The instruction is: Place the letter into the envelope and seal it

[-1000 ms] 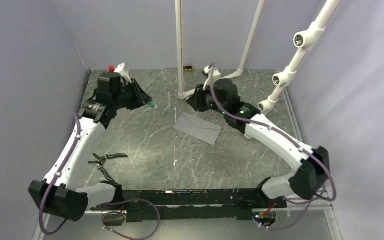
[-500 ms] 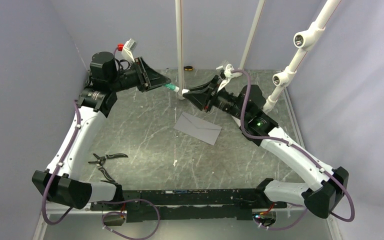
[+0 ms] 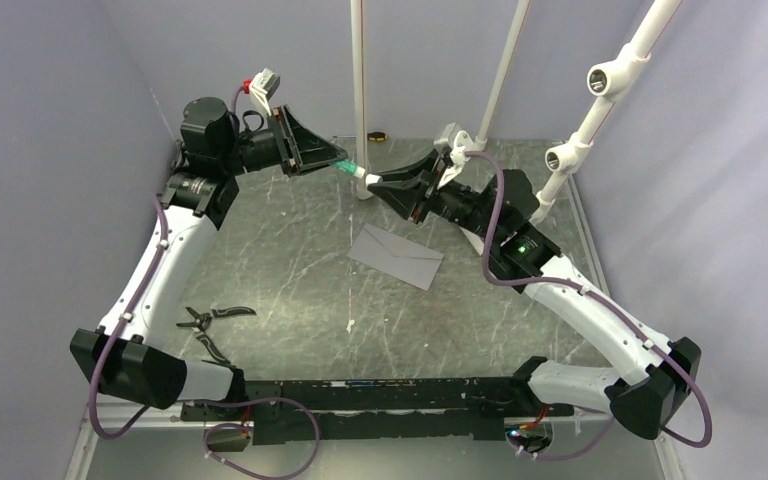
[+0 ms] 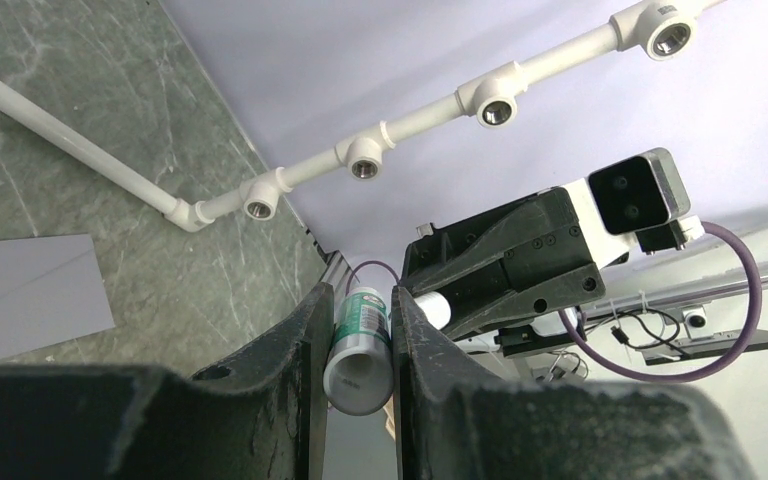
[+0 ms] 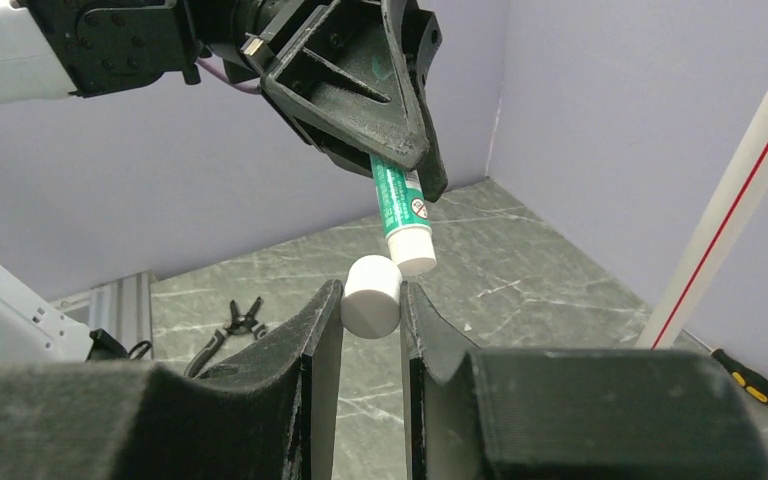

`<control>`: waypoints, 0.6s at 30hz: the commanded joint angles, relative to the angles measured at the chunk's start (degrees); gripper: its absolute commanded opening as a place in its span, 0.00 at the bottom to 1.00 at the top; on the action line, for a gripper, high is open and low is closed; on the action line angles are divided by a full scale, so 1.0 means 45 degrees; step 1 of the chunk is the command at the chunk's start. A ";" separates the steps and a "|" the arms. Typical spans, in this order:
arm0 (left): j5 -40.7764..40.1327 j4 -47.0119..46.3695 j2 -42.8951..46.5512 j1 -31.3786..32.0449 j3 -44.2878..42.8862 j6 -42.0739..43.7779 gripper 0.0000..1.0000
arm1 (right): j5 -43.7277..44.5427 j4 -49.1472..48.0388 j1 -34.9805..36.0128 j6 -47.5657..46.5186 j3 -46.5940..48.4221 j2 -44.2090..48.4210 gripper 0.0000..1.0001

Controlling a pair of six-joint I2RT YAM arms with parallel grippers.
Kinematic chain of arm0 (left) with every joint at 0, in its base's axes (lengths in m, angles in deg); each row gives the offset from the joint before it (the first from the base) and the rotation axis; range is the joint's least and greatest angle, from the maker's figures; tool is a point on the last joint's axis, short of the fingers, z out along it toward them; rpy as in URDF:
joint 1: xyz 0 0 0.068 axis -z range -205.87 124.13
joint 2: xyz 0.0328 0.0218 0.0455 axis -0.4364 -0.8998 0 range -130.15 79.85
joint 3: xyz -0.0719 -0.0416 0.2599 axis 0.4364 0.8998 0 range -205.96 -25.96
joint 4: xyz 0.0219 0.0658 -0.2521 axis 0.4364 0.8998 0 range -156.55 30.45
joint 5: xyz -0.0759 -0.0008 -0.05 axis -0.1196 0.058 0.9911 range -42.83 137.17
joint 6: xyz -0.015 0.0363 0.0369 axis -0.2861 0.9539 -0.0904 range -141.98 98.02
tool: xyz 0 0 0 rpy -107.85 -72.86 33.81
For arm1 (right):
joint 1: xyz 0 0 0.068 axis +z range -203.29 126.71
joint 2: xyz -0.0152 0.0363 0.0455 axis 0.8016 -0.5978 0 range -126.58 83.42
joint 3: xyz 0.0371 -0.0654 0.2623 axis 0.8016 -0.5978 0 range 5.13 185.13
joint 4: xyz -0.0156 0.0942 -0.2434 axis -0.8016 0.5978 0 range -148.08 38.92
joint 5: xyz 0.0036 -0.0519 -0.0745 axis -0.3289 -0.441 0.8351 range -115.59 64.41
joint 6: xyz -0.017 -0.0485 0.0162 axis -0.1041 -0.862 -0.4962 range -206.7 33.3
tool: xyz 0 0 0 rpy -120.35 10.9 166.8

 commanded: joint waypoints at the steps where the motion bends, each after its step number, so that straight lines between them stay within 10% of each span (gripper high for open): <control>1: 0.0424 -0.0746 0.0054 -0.0035 -0.0408 -0.0175 0.03 | -0.0069 -0.0861 -0.0009 -0.0699 0.0663 -0.0084 0.05; 18: 0.0798 -0.3200 0.0032 -0.0035 -0.0059 -0.2847 0.02 | -0.0119 -0.1906 -0.0009 -0.0806 0.0888 -0.1072 0.05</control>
